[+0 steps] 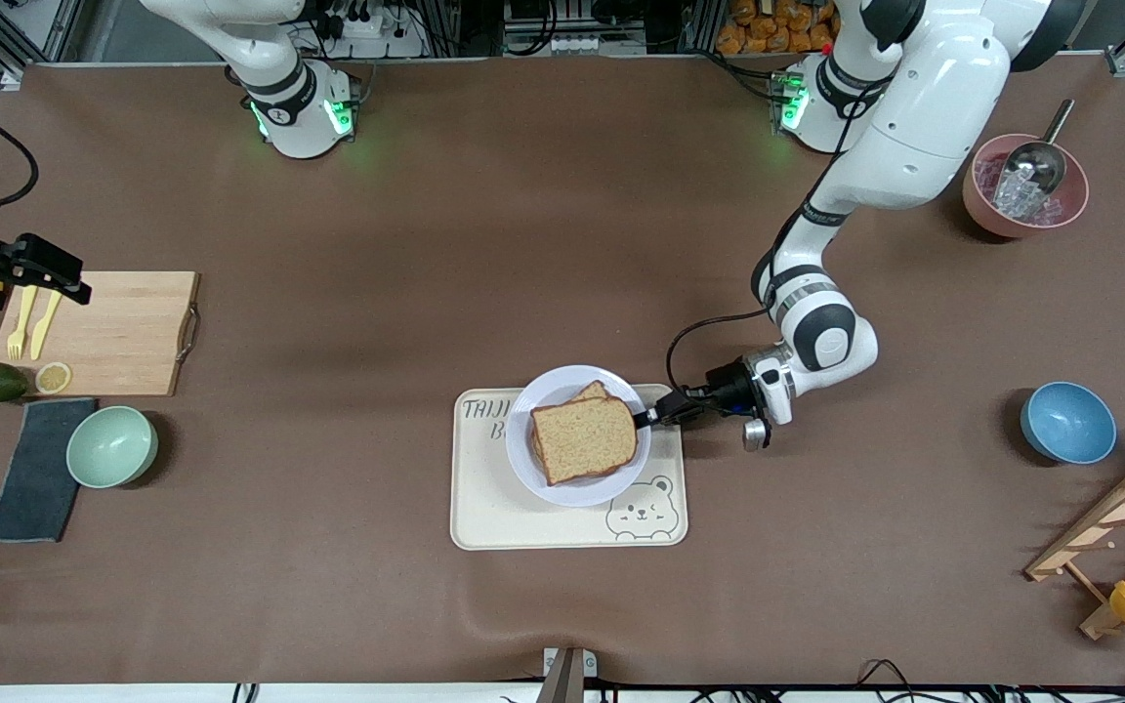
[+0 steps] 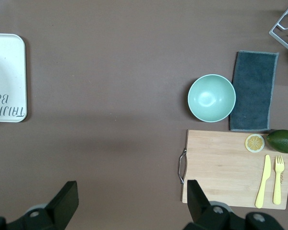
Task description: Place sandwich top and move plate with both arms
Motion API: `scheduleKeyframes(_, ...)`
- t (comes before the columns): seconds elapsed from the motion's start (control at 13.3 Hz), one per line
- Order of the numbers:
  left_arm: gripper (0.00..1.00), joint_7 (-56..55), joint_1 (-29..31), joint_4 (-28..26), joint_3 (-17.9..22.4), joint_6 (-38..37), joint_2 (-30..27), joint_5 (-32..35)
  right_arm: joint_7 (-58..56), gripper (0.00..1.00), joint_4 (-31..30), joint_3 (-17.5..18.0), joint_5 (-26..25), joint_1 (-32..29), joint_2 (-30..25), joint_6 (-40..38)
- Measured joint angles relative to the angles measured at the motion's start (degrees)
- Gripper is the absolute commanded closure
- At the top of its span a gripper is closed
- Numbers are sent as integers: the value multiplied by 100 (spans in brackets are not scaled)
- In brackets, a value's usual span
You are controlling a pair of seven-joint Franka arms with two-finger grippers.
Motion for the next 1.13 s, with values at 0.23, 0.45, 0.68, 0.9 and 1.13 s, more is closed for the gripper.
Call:
scheduleKeyframes(0.23, 100, 0, 179, 70, 37, 21, 121, 330, 0, 0, 0, 3, 0, 0, 0, -5)
scheduleKeyframes(0.45, 100, 3, 296, 294, 35, 20, 343, 438, 0, 0, -1, 3, 0, 0, 0, -8)
scheduleKeyframes(0.68, 100, 19, 254, 441, 23, 20, 575, 446, 0, 0, -1, 3, 0, 0, 0, -10)
scheduleKeyframes(0.9, 100, 24, 255, 511, 18, 19, 645, 455, 0, 0, -3, 3, 0, 0, 0, -13)
scheduleKeyframes(1.13, 49, 24, 255, 593, 15, 19, 692, 459, 0, 0, -5, 4, 0, 0, 0, -14)
